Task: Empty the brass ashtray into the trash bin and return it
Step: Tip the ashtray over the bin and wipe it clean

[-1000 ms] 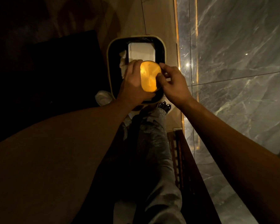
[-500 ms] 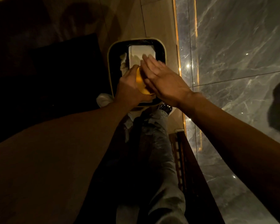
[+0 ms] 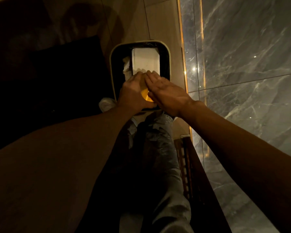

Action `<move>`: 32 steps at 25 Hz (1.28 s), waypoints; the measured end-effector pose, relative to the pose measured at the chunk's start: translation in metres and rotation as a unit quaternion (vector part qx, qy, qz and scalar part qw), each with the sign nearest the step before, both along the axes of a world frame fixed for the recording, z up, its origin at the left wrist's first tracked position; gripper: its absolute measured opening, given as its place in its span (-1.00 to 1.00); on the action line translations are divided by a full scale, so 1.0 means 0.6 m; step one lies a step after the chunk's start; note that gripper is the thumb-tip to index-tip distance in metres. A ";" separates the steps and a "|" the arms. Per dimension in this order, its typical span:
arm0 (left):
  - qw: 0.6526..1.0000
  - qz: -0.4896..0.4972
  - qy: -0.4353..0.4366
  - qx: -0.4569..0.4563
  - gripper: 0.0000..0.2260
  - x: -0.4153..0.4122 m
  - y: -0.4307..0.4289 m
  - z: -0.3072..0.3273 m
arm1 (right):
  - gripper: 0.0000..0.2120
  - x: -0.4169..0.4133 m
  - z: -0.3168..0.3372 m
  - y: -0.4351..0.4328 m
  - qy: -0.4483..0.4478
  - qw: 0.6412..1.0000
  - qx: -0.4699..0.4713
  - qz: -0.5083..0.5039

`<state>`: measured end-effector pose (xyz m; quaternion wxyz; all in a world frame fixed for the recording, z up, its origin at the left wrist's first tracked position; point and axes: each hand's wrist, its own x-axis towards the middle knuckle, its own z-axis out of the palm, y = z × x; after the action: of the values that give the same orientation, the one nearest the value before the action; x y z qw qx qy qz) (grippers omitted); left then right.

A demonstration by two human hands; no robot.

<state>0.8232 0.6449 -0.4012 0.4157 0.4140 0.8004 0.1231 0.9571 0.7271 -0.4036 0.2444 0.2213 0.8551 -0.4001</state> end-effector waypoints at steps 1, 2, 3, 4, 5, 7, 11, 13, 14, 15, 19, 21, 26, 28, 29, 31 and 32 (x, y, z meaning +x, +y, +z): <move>1.000 0.003 0.003 0.009 -0.20 -0.001 -0.007 0.002 | -0.46 -0.002 0.002 0.005 0.016 1.000 -0.010 0.002; 1.000 0.009 0.006 0.013 -0.20 -0.002 -0.012 0.005 | -0.47 -0.010 0.005 0.011 0.056 0.998 -0.006 -0.023; 1.000 0.014 0.008 0.011 -0.20 -0.003 -0.014 0.007 | -0.47 -0.021 0.014 0.015 0.122 0.989 0.020 -0.083; 1.000 0.017 0.010 0.005 -0.21 -0.005 -0.009 0.006 | -0.48 -0.028 0.024 0.016 0.173 0.972 0.064 -0.144; 1.000 0.017 0.010 -0.008 -0.21 -0.006 0.000 0.003 | -0.49 -0.029 0.028 0.016 0.190 0.957 0.103 -0.192; 0.999 -0.008 0.006 -0.037 -0.19 -0.013 0.021 -0.003 | -0.48 -0.017 0.018 0.015 0.135 0.970 0.089 -0.180; 0.994 -0.057 0.004 -0.090 -0.11 -0.027 0.016 -0.009 | -0.46 -0.007 -0.001 0.015 0.034 0.999 -0.012 -0.029; 0.997 -0.033 -0.001 -0.068 -0.22 -0.027 0.013 -0.007 | -0.48 -0.023 0.006 0.013 0.140 0.981 0.062 -0.115; 0.998 -0.023 -0.003 -0.052 -0.24 -0.025 0.015 -0.006 | -0.48 -0.026 0.004 0.014 0.143 0.977 0.076 -0.136; 0.999 -0.019 -0.007 -0.040 -0.24 -0.023 0.018 -0.006 | -0.47 -0.028 -0.001 0.012 0.117 0.985 0.065 -0.113; 0.999 -0.020 -0.006 -0.049 -0.23 -0.013 0.014 -0.007 | -0.48 -0.003 -0.006 -0.010 0.085 0.990 0.036 -0.109; 0.999 -0.009 -0.005 -0.049 -0.24 -0.012 0.016 -0.009 | -0.49 -0.005 0.008 -0.016 0.166 0.964 0.081 -0.193; 0.999 -0.004 -0.019 -0.045 -0.18 -0.024 0.005 -0.008 | -0.46 -0.005 0.008 -0.006 0.042 0.999 -0.002 -0.014; 0.999 0.019 -0.012 -0.033 -0.22 -0.025 -0.006 -0.005 | -0.47 -0.031 0.025 0.005 0.163 0.978 0.064 -0.109; 0.999 0.021 -0.010 -0.030 -0.26 -0.020 -0.002 -0.005 | -0.48 -0.041 0.031 0.005 0.206 0.959 0.107 -0.161; 0.999 0.002 -0.002 -0.033 -0.34 -0.011 0.014 -0.005 | -0.48 -0.040 0.024 0.004 0.206 0.949 0.134 -0.196; 0.999 -0.005 -0.003 -0.032 -0.35 -0.008 0.020 -0.003 | -0.46 -0.034 0.015 0.000 0.157 0.970 0.100 -0.154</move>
<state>0.8184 0.6569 -0.4031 0.4318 0.4038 0.8007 0.0967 0.9366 0.7269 -0.3948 0.0189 0.3077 0.8743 -0.3748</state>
